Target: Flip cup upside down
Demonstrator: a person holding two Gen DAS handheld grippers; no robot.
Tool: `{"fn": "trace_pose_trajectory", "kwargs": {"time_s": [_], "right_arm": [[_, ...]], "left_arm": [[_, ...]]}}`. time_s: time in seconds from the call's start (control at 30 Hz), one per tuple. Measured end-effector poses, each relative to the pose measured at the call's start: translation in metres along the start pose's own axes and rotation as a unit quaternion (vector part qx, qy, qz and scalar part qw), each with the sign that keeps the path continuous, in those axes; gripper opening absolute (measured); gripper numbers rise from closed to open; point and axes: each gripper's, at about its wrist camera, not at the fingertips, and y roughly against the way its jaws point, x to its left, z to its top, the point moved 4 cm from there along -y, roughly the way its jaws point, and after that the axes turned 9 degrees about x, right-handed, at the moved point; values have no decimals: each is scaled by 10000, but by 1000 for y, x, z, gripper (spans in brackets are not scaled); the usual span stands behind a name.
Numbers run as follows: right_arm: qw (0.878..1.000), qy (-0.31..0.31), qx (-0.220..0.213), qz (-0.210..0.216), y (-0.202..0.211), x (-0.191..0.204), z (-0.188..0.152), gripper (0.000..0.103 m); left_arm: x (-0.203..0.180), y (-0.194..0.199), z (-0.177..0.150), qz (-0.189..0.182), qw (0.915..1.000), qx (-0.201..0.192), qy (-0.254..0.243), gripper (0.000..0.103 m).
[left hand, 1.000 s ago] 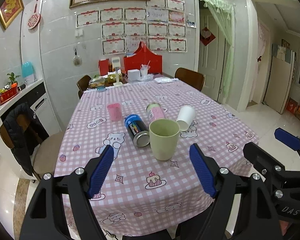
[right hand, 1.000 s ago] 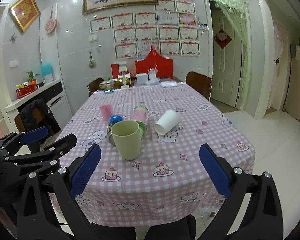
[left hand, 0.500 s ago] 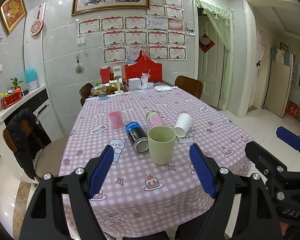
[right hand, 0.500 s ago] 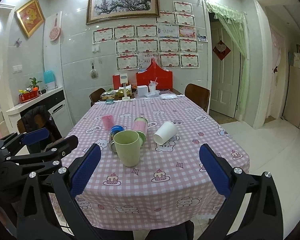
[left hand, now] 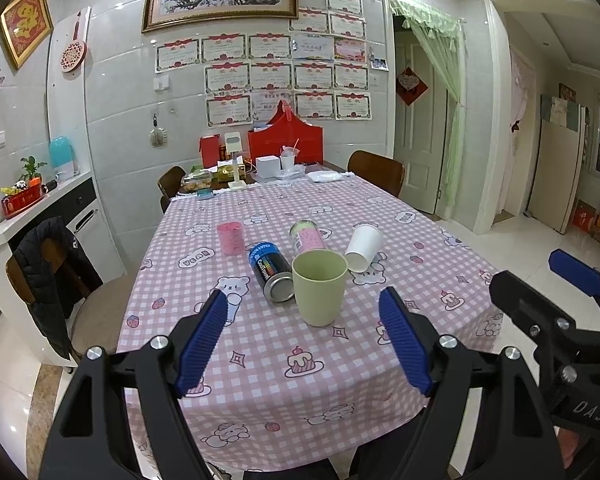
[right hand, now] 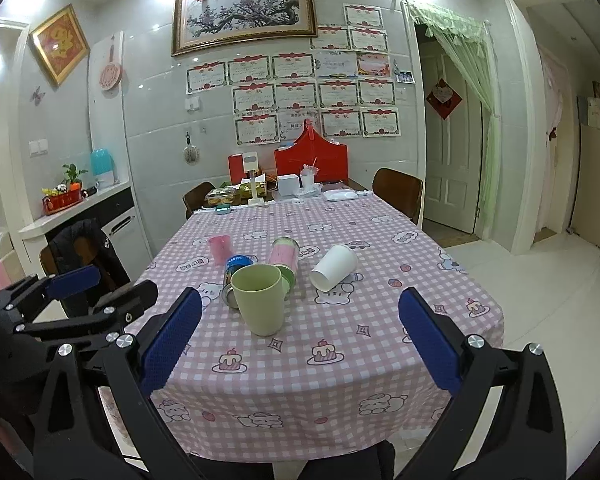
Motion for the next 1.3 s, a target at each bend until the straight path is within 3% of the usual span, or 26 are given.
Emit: {"fn": "trace_pose_trajectory", "kwargs": {"time_s": [1.3], "right_arm": [[10000,-18,71,47,3,2,-2,95]], "left_arm": [[0,9,0,108,9999,-38,44,77]]}}
